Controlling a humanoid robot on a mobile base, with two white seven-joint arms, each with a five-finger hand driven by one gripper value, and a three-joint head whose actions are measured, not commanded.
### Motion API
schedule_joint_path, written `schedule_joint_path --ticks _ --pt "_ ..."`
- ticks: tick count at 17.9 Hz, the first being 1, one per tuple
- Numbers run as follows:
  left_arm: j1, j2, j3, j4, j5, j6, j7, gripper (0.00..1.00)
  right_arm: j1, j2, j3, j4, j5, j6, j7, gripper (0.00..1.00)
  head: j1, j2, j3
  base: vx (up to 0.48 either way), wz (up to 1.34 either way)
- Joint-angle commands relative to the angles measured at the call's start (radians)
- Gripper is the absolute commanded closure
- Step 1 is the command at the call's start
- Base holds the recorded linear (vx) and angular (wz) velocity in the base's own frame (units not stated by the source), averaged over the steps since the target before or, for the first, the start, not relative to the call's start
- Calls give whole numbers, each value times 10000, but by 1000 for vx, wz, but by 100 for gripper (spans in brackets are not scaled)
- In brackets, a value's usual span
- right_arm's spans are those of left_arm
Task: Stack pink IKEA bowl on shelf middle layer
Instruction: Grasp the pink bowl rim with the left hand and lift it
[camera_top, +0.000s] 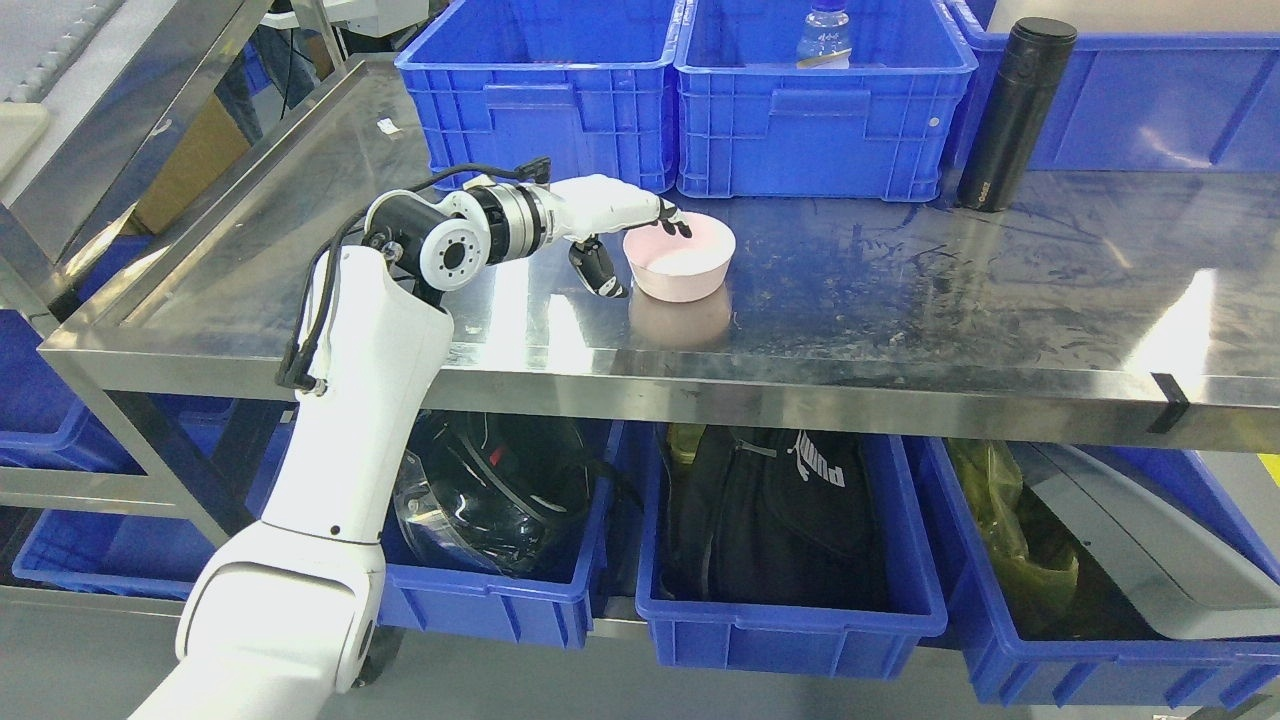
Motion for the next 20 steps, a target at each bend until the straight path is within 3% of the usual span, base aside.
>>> schedule_joint_path --ticks 1,7,11,15,20 --pt "-475 -701 -299 1744 -740 103 -82 30 31 -175 0 -175 0 -7 -4 0 0 0 0 0 0" --pt "-490 -670 -253 2343 -1048 104 -36 38 46 -175 0 -175 0 -7 -4 0 0 0 0 0 0" --pt "-490 -670 -207 2420 -1048 73 -51 55 46 -175 0 -175 0 -7 -4 0 0 0 0 0 0" --pt "-581 -741 603 2389 -1002 -553 -5 86 31 -175 0 -175 0 -7 -4 0 0 0 0 0 0" --pt "-858 -741 2014 2251 -925 -1964 133 100 46 -175 0 -175 0 -7 -4 0 0 0 0 0 0"
